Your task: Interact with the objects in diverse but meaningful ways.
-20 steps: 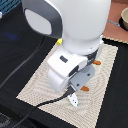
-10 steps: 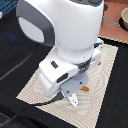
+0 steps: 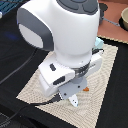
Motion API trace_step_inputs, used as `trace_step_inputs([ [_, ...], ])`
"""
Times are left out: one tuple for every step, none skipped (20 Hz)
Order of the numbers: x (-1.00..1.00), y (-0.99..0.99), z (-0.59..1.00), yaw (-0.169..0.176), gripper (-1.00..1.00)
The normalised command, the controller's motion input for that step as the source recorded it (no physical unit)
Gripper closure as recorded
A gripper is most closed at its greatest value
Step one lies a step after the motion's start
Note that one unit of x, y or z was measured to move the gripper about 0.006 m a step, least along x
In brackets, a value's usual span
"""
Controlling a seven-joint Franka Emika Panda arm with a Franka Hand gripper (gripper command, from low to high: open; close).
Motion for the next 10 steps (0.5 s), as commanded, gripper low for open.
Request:
trace_step_inputs([
  [0.31, -0.26, -0.16, -0.047, -1.0],
  [0.27, -0.29, -0.15, -0.047, -1.0],
  [0.28, -0.28, -0.17, -0.045, -1.0],
  [0.27, -0.3, -0.2, -0.044, -1.0],
  [0.25, -0.33, -0.19, -0.044, -1.0],
  [0.23, -0.34, -0.2, -0.047, -1.0],
  [0.24, -0.33, -0.19, -0.047, -1.0],
  [0.24, -0.33, -0.22, -0.048, -1.0],
  [0.21, -0.37, -0.23, -0.05, -1.0],
  [0.2, -0.37, -0.25, -0.051, -1.0],
])
